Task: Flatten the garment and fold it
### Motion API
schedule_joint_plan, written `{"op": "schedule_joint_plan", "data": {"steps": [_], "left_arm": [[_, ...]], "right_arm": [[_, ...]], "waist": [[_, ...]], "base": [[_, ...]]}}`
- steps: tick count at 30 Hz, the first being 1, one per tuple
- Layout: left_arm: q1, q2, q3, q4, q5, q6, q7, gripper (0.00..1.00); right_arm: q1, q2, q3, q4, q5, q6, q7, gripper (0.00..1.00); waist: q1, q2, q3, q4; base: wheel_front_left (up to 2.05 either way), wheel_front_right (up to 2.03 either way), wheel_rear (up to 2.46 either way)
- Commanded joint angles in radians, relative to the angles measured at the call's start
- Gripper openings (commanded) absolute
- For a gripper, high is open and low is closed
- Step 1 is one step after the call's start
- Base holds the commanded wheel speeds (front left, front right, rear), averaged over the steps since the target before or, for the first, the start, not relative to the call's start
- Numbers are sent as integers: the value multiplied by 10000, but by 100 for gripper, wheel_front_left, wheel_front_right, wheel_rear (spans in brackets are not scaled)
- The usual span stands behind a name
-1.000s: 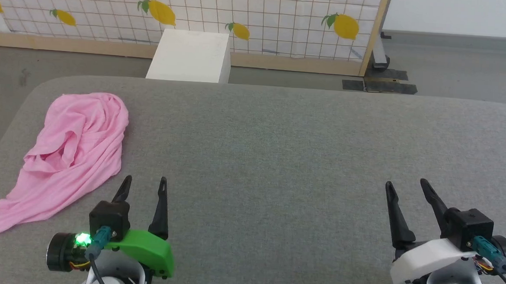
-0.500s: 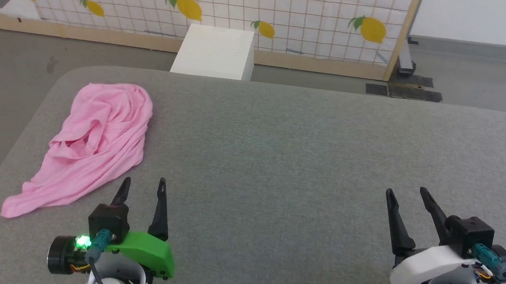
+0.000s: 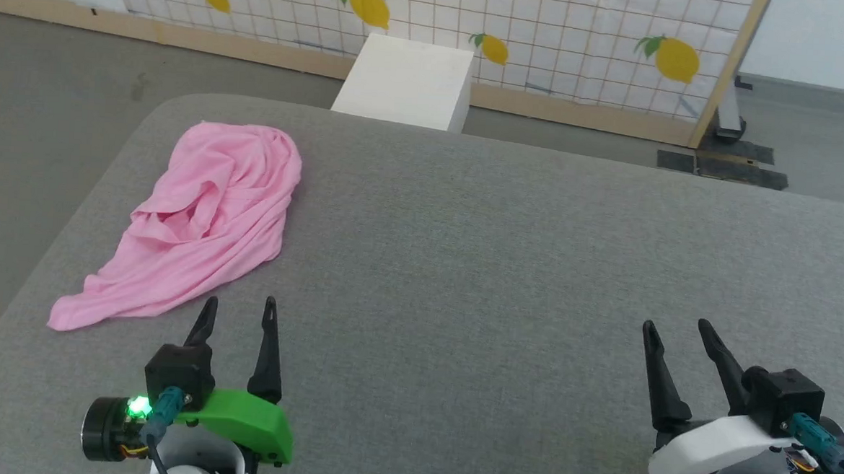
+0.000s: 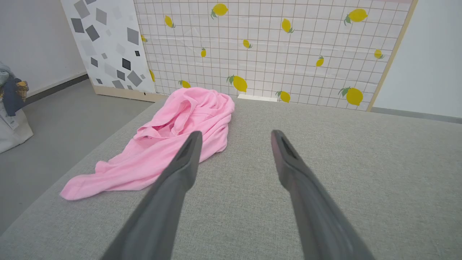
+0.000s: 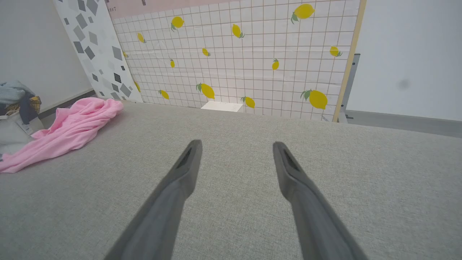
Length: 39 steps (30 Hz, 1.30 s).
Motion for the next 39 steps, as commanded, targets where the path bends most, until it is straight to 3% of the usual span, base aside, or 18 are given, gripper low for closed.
{"op": "schedule_joint_plan", "data": {"steps": [1,39], "left_arm": [[61,-22,-44,59,-54,63,-107,100],[207,-38,-230,381,-478,435,-890,100]], "right_arm": [[129,4,-10,81,109,-7,-115,100],[304,7,-72,740,430,-11,-841,100]], "waist": [[0,0,23,169],[0,0,24,1863]], "base": [[0,0,0],[0,0,0]]}}
